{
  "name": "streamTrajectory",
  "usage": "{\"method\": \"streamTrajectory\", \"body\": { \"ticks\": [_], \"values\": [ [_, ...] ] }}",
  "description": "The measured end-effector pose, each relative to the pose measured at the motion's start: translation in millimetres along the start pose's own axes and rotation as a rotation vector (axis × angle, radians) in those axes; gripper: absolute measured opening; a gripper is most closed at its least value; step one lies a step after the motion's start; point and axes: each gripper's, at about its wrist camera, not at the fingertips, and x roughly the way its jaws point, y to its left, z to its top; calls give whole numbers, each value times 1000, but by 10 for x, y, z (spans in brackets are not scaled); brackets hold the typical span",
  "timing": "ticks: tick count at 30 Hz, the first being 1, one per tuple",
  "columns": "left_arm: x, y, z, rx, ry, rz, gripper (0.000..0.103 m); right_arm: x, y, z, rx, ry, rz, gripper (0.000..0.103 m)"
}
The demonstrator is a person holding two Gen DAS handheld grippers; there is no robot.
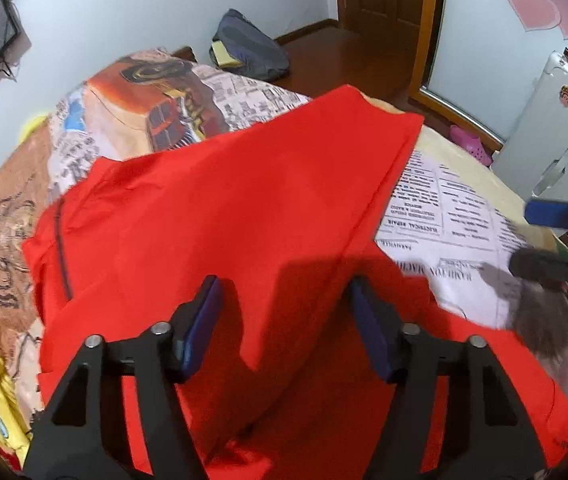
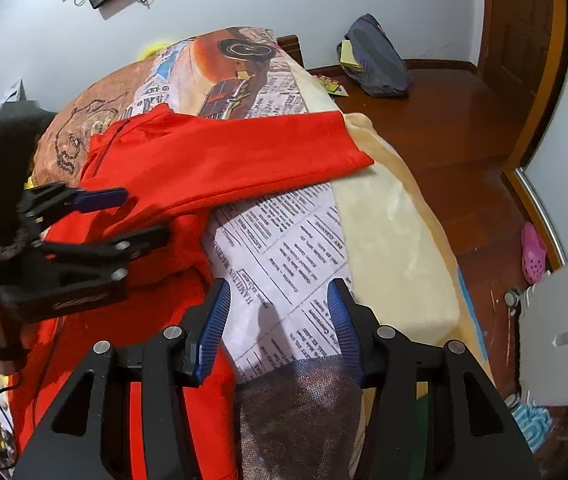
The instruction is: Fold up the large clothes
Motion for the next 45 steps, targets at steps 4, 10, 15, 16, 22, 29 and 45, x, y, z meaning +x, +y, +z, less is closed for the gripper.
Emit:
{"method": "streamTrajectory", "body": {
  "ticks": [4,10,15,16,22,29,45],
  "values": [
    [43,98,48,-73,8,-63,15,70,25,34,1,11,17,47],
    [-412,425,67,-211,-90,-85,3,159,274,228,-52,1,47,47],
    [-1033,887,-159,-313,-225,-19,3,387,496,292,-75,40,81,47],
    [-1116,969,-244,-326,-235,1,3,448,527,270,-78,55,80,47],
    [-1164,1432,-956,-408,-150,126,3,646,639,152,-119,101,52,47],
    [-651,1616,-1710,-504,64,106,17,659,664,139,-129,104,46,49],
    [-1128,812,-1140,-198,-104,19,44,409,745,330,-119,48,68,49]
  ]
}}
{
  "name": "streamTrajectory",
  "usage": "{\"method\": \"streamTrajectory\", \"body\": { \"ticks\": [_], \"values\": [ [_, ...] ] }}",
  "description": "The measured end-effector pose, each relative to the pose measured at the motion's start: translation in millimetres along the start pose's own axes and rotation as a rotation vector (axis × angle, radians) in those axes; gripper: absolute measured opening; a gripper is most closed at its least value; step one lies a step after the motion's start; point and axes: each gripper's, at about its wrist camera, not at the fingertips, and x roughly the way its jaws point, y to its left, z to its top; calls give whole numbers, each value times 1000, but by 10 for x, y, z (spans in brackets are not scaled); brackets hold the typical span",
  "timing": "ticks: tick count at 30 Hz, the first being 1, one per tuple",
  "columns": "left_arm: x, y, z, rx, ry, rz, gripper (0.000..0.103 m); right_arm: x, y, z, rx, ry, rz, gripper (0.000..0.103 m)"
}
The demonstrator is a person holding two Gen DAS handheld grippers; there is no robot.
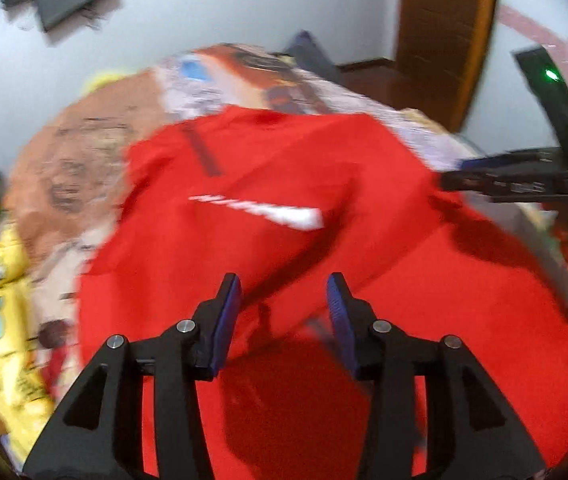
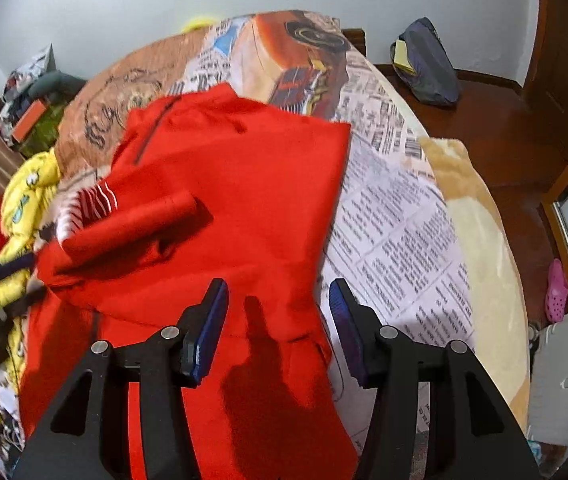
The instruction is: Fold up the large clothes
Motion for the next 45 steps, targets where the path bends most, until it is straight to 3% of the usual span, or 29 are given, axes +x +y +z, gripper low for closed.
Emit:
{"method": "streamTrajectory", "body": {
  "ticks": [3,7,11,18,20,22,25,31,34,37,41,45],
  "values": [
    [255,-176,114,25,38,-60,43,50,8,48,-5,3,-8,49],
    [597,-209,282,18,76,-52,43,149,-4,32,-19,27,-17,49],
    [889,-167,408,48,107,16,43,251,-57,-8,-11,57,-17,49],
    [1055,-33,506,0,95,-33,50,340,-93,-60,-13,45,0,54],
    [1078,17,522,-43,107,-63,41,365,-49,-72,-32,44,-4,61],
    [1069,72,559,-92,130,-88,10,395,31,-88,-80,45,-30,66],
    [936,204,607,-156,117,-76,8,441,129,-111,-138,50,-63,75],
    [197,704,552,-266,-47,-23,8,484,161,-125,-166,59,-79,81],
    [-227,1012,451,-314,-126,46,8,495,164,-119,-169,65,-84,81],
    [-597,1317,289,-341,-190,175,8,503,170,-107,-169,78,-92,81],
    [-792,1703,-49,-409,-194,269,8,529,212,-86,-172,89,-107,81],
    [-667,2073,-489,-515,-121,304,8,536,225,-94,-174,90,-119,81]
  ]
}}
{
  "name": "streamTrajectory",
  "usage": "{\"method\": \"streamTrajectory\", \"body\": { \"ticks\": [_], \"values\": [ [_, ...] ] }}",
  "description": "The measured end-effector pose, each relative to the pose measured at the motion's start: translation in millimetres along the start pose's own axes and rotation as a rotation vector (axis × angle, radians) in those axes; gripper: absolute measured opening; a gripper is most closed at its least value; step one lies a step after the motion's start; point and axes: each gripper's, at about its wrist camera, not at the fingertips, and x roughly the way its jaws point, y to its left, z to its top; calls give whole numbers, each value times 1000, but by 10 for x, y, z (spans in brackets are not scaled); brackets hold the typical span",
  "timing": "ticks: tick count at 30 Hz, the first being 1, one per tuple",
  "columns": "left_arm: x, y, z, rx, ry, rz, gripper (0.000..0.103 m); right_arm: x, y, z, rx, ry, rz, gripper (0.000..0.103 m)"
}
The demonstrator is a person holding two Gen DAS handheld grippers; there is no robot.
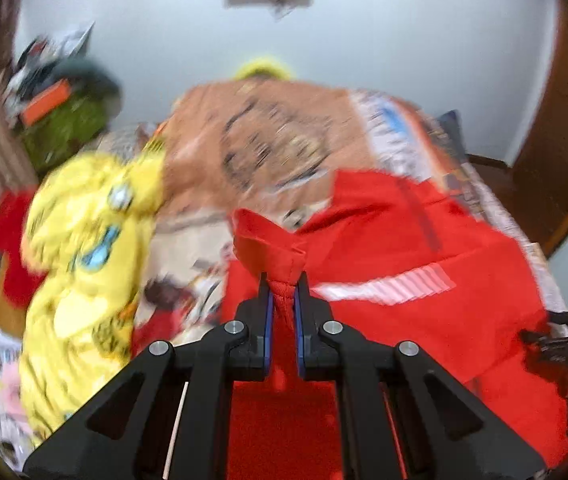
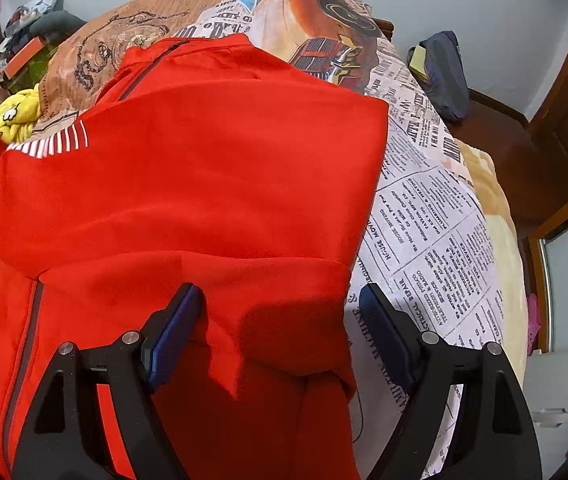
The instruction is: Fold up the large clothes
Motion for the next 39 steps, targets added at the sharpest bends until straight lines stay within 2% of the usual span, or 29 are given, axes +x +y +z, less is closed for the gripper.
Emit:
{"method": "streamTrajectory", "body": {
  "ticks": [2,9,11,12,13,15,17,19,22,27,29,31,34,36,39],
  "values": [
    [162,187,-177,-36,56,11,8,4,5,-1,2,3,-5,81],
    [690,560,-906,-148,273,-47,11,-1,22,3,4,12,-20,80],
    [774,582,-1076,-152,302,-30,19,-1,19,-1,6,15,-23,80],
    [796,588,-1151,-141,298,1,29,-2,17,-1,8,18,-25,80],
    [768,589,-1186,-131,272,40,47,-2,14,-2,9,21,-26,80],
    [698,584,-1228,-111,248,119,67,-8,21,0,11,30,-33,80],
    [667,618,-1239,-99,257,121,67,-18,23,7,11,47,-37,79],
    [629,643,-1203,-87,266,119,67,-45,23,24,9,65,-35,79],
    [501,653,-1057,-53,231,126,67,-146,37,70,-5,47,-40,79],
    [277,542,-670,2,146,100,69,-474,73,272,-23,-53,-19,79],
    [198,458,-478,29,108,85,72,-641,108,401,-38,-114,-9,79],
    [142,340,-258,61,62,62,83,-811,157,555,-63,-172,-17,79],
    [114,141,43,102,7,57,84,-998,215,792,-87,-250,-12,79],
    [130,-2,233,123,-16,26,84,-1027,227,945,-93,-283,-8,80],
    [243,-222,488,154,-40,2,92,-972,286,1224,-104,-306,-13,80]
  ]
}}
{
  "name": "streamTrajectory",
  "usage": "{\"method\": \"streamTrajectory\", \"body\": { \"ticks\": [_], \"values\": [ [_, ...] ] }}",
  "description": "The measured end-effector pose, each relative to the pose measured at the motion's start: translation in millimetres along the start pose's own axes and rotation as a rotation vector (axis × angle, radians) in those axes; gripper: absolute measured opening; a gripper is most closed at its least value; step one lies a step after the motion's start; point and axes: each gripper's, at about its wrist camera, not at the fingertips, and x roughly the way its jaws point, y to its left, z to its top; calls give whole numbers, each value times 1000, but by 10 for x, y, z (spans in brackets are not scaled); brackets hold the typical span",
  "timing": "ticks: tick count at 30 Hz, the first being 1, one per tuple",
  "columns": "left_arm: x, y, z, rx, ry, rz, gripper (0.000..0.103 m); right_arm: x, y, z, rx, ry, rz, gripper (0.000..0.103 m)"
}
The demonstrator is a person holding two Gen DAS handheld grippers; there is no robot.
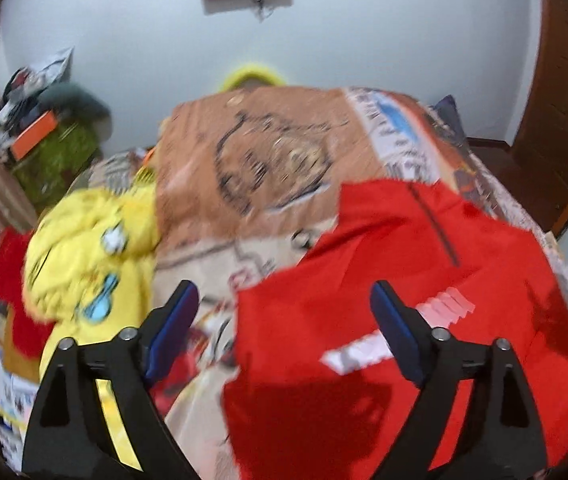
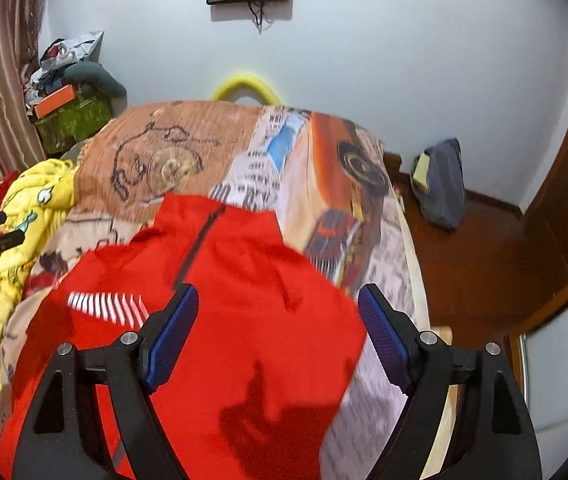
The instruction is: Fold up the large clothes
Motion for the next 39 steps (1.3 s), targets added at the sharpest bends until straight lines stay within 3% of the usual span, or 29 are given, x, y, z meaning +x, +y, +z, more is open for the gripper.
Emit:
{"method": "streamTrajectory", "body": {
  "ticks": [5,10,14,20,27,29,31,33,34,36,39],
  "values": [
    [397,-266,352,42,10,-23,92,457,120,204,-23,36,42,80],
    [1052,-457,562,58,93,-74,92,1159,249,255,-88,170,40,79],
    [1526,-584,529,114,149,-77,92,1635,223,244,-104,251,46,79],
    [2226,-660,358,184,240,-18,92,2237,6,358,-65,353,68,79],
    [2640,-513,459,6,302,-177,90,2489,-234,287,116,332,201,76],
    [2649,-488,441,-14,301,-220,80,2485,-270,255,155,326,277,49],
    [2621,-461,396,-58,298,-309,46,2442,-303,200,217,323,336,39],
    [2563,-498,356,-73,296,-348,23,2372,-286,170,213,318,332,25],
    [2533,-540,349,-55,293,-323,16,2308,-256,164,191,314,326,15],
    [2426,-682,339,33,276,-224,2,2186,-182,168,138,305,293,10],
    [2181,-743,360,87,234,-157,2,1945,-116,183,97,261,250,9]
  ]
}}
